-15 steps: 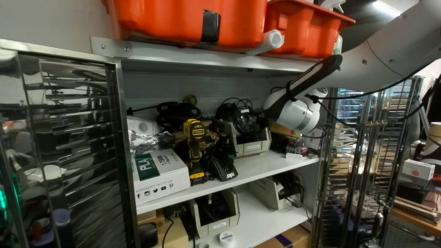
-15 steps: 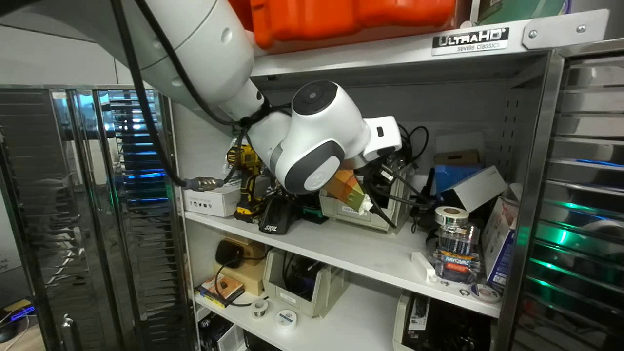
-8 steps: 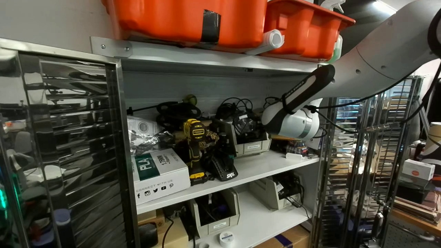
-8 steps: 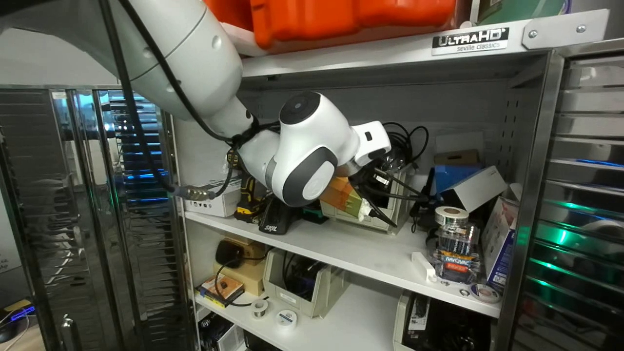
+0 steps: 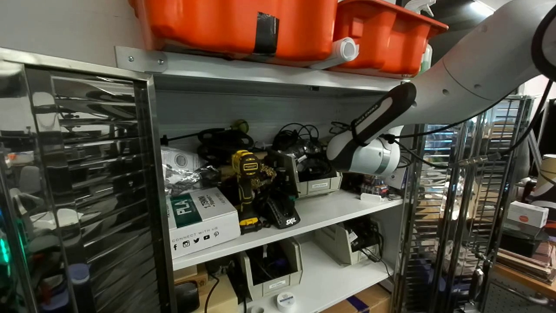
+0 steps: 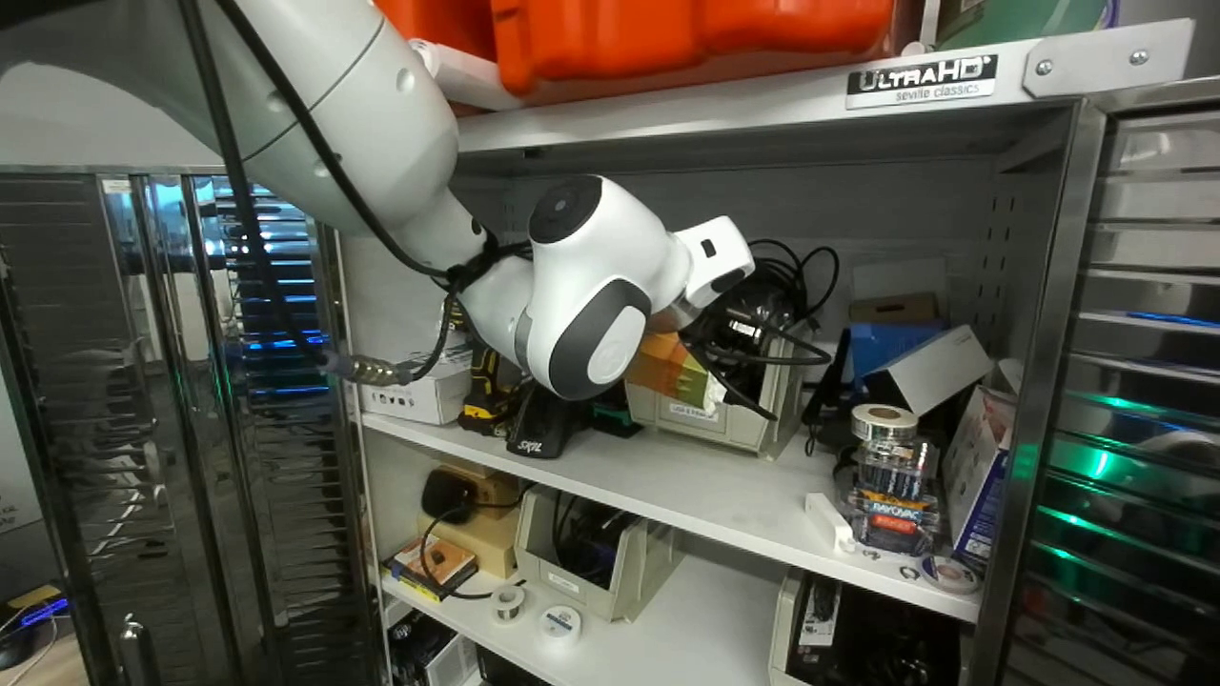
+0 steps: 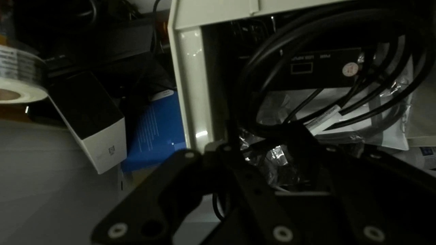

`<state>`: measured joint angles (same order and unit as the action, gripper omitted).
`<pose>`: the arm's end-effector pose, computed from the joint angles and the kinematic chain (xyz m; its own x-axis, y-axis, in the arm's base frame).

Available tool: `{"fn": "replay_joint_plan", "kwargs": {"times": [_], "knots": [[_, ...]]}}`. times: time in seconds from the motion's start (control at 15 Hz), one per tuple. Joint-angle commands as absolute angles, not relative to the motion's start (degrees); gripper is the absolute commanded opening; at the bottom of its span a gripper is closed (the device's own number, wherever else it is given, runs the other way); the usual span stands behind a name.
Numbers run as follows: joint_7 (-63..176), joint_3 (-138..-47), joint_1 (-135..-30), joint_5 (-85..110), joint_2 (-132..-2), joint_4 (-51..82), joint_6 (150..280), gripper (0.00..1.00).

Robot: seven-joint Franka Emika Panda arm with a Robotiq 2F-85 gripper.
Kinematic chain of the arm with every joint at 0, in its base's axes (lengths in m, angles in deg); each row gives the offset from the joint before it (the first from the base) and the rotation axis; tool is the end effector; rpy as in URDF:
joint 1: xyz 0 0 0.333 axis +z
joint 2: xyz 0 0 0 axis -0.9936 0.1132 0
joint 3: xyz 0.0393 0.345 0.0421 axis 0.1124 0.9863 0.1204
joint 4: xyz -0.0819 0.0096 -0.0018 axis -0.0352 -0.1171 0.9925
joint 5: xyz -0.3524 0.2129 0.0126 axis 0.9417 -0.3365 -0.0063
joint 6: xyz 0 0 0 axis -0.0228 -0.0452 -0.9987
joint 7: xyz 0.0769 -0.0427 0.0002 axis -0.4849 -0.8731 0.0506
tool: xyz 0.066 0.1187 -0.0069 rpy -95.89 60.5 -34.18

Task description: Put the black cable inside the cream coloured box

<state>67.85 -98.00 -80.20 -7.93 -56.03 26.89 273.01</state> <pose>0.7440 -0.0934 0.4203 0.4507 -0.1545 0.8792 -0.2276 -0.9723 -0.0542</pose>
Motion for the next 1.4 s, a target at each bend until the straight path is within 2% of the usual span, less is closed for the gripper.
{"fn": "replay_joint_plan", "kwargs": {"times": [0.0,0.2,0.27,0.93,1.33], "knots": [[68.07,-98.24,-79.69,-7.72,-55.96,25.74,275.21,0.76],[64.66,-96.41,-81.45,-3.42,-57.84,27.28,273.11,0.98],[64.68,-95.87,-81.84,-2.29,-58.88,28.14,271.73,1.0],[70.61,-82.18,-93.77,-2.39,-72.9,43.11,261.9,1.0],[84.0,-73.3,-102.88,-13.39,-85.17,56.2,252.58,1.0]]}}
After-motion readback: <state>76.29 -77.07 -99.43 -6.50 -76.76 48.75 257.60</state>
